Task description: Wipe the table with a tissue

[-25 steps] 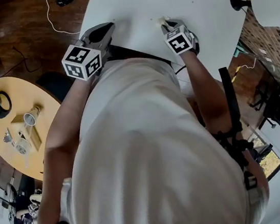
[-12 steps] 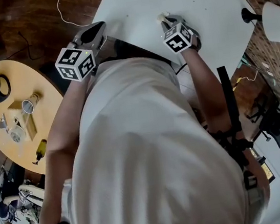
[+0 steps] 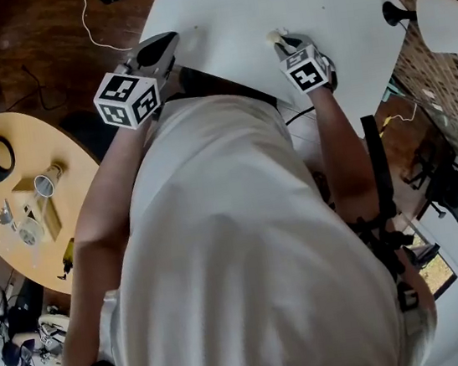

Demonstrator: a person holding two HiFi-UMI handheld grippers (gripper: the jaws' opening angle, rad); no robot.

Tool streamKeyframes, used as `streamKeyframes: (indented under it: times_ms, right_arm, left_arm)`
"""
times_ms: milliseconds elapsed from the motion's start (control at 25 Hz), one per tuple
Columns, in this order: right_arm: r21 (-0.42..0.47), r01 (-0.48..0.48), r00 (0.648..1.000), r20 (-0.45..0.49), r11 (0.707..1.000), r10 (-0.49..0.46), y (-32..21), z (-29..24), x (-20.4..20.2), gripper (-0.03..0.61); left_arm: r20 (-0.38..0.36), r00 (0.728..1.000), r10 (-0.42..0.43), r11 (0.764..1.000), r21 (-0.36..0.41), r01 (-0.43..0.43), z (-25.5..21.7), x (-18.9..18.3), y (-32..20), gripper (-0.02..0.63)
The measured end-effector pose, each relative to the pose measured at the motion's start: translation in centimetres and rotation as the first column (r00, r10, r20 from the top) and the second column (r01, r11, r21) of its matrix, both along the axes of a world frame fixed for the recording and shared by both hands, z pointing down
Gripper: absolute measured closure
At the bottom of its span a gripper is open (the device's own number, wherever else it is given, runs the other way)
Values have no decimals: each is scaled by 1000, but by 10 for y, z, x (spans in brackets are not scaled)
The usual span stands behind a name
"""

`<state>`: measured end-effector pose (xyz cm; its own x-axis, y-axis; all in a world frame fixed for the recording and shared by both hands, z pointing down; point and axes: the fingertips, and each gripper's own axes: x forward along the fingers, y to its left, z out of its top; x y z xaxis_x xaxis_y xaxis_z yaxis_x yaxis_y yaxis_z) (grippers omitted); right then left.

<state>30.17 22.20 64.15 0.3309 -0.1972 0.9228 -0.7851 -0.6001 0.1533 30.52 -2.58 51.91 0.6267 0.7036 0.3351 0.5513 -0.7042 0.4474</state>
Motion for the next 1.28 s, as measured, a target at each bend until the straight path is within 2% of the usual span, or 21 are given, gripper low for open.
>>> streamKeyframes:
  times_ms: [120,200,320,480,560,880,1120,1280]
  right_arm:
    - [30,-80,997,-9,996,81,20,0,-7,503]
    - [55,-75,997,-26,996,76,14,-1,-7,505]
    - [77,2,999,-40,997,1,-14,1,-7,505]
    - [77,17,999,-51,997,-13,-40,0,6,503]
    - [96,75,996,-61,993,-69,-62,-5,10,503]
    - [64,298,954,-60,952,-294,-133,1,28,505]
    - [109,334,942,-77,936,-327,-166,-4,39,505]
    - [117,397,918,-68,911,-391,-193,-4,41,505]
  left_arm:
    - [12,1000,12,1000,1,-12,4,-5,3,609]
    - [22,1000,16,1000,3,-16,7,-7,3,609]
    - [28,999,17,1000,8,-18,7,-8,3,609]
    - [11,1000,-7,1000,15,7,2,-6,-3,609]
    - [3,1000,-26,999,20,26,0,-9,-10,609]
    - [25,986,-166,986,37,165,7,-19,-48,609]
    - [41,970,-240,970,48,238,8,-29,-76,609]
    - [46,962,-269,963,48,267,11,-36,-86,609]
